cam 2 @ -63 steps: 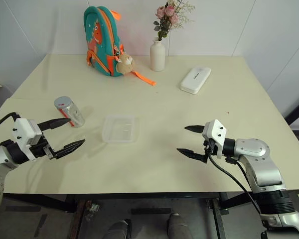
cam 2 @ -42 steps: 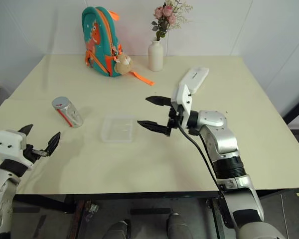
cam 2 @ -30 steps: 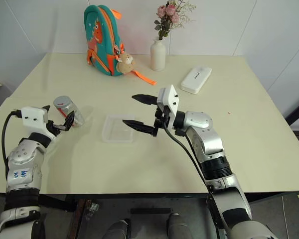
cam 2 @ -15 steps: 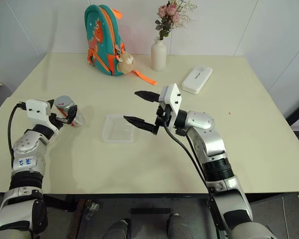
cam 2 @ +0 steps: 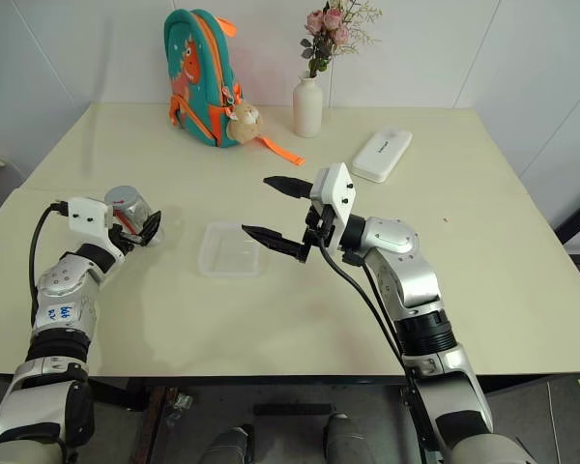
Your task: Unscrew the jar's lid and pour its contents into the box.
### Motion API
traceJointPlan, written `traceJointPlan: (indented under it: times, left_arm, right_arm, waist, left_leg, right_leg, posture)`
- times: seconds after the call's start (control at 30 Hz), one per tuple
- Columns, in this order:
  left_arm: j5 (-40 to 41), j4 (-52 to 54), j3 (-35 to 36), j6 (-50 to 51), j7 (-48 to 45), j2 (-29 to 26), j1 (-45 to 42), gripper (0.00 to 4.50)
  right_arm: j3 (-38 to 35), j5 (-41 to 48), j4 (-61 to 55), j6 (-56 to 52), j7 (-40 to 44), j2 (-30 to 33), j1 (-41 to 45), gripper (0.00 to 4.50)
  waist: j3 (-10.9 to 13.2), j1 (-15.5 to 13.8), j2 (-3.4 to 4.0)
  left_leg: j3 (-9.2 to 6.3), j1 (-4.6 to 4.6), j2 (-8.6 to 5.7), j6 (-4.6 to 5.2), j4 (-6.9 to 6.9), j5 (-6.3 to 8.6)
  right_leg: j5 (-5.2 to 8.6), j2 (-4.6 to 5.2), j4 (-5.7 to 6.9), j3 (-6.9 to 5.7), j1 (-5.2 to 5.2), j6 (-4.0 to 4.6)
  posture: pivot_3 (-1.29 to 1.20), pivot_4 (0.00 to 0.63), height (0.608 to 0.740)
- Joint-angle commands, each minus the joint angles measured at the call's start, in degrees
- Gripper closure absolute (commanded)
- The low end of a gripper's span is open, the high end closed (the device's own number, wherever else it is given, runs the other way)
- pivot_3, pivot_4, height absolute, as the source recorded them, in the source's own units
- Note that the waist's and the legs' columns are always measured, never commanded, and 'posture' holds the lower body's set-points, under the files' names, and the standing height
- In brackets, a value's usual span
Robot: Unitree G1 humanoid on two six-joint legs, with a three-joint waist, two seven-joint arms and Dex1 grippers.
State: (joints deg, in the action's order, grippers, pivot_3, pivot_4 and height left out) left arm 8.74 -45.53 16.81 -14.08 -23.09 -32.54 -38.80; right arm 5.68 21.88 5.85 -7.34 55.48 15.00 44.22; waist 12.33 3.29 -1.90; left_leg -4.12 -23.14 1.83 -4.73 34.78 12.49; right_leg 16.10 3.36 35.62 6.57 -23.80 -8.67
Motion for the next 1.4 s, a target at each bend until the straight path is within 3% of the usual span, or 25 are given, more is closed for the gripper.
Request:
traceJointPlan:
  times: [0.03,0.13,0.33,0.43,0.57,0.73,0.83,1.0,1.4]
  left_arm:
    - [0.2,0.51,0.32,-1.67,0.32,-0.65,-0.8,1.53]
    - [0.65,0.18,0.82,-2.64,0.33,-0.65,-0.7,2.4]
    - [3.73,4.25,1.85,-2.04,-1.87,0.2,0.74,2.4]
    - [7.66,15.07,1.99,3.96,-4.87,-0.13,3.65,2.4]
    - [19.7,40.02,-0.03,22.48,-16.06,-6.22,8.92,2.4]
    - [26.58,52.68,-3.91,37.02,-25.27,-13.41,10.99,2.4]
    - [29.17,54.66,-8.14,43.94,-28.68,-13.83,8.61,2.4]
    - [24.91,51.75,-15.26,42.78,-32.66,-10.54,4.98,2.4]
    - [23.32,49.16,-13.74,41.17,-33.47,-7.44,2.0,2.4]
  right_arm:
    - [-0.92,0.67,-2.36,0.73,-0.49,-0.11,-0.1,0.0]
    - [-0.77,0.56,-2.13,0.91,-0.56,-0.29,-0.42,0.0]
    - [-0.45,0.62,-2.45,0.56,-0.5,-0.4,-1.24,0.0]
    - [-0.42,0.79,-3.48,-0.67,-1.07,-0.23,-1.6,0.0]
    - [-0.83,3.08,-7.97,-9.34,-4.08,0.52,-0.49,0.0]
    - [0.74,4.43,-12.67,-19.27,-7.05,0.35,3.11,0.0]
    - [2.2,5.02,-13.67,-25.28,-8.21,-0.46,6.35,0.0]
    - [3.87,5.76,-13.73,-32.63,-11.3,-3.35,10.46,0.0]
    - [3.97,5.58,-14.1,-35.41,-15.05,-5.67,9.63,0.0]
  waist:
    - [0.0,0.02,0.0]
    - [0.0,0.02,0.0]
    - [0.0,0.02,0.0]
    - [0.0,0.04,0.0]
    - [0.03,0.27,-0.03]
    - [0.08,0.36,0.11]
    - [0.09,0.46,0.11]
    - [0.09,0.86,0.11]
    - [0.08,1.5,0.1]
  left_leg:
    - [0.0,0.0,0.0,0.0,0.0,0.0]
    - [0.0,0.0,0.0,0.0,0.0,0.0]
    - [0.0,0.0,0.0,0.0,0.0,0.0]
    - [0.0,-0.02,0.01,0.0,-0.05,0.0]
    - [-0.01,-0.05,0.02,-0.01,-0.15,0.0]
    - [-0.01,0.01,0.04,-0.02,-0.22,-0.01]
    - [-0.01,0.05,0.04,-0.01,-0.21,-0.02]
    - [-0.02,-0.02,0.04,0.0,-0.23,-0.03]
    - [-0.02,-0.21,0.05,0.0,-0.6,-0.03]
  right_leg:
    - [0.0,0.0,0.0,0.0,0.0,0.0]
    - [0.0,0.0,0.0,0.0,0.0,0.0]
    - [0.0,0.0,0.0,0.0,0.0,0.0]
    - [0.0,0.0,-0.01,0.0,-0.01,0.0]
    - [0.01,0.0,0.0,0.01,-0.05,0.02]
    - [0.11,0.0,0.04,0.01,-0.1,0.14]
    - [0.13,-0.02,0.04,0.01,-0.09,0.19]
    - [0.2,-0.03,-0.01,0.0,-0.12,0.31]
    - [0.34,-0.02,0.29,0.02,-0.64,0.26]
  posture:
    - [0.0,0.15,0.74]
    - [0.0,0.15,0.74]
    - [0.0,0.15,0.74]
    - [0.0,0.15,0.74]
    - [0.0,0.15,0.74]
    - [0.0,0.15,0.74]
    - [0.0,0.15,0.74]
    - [0.0,0.15,0.74]
    - [0.0,0.15,0.74]
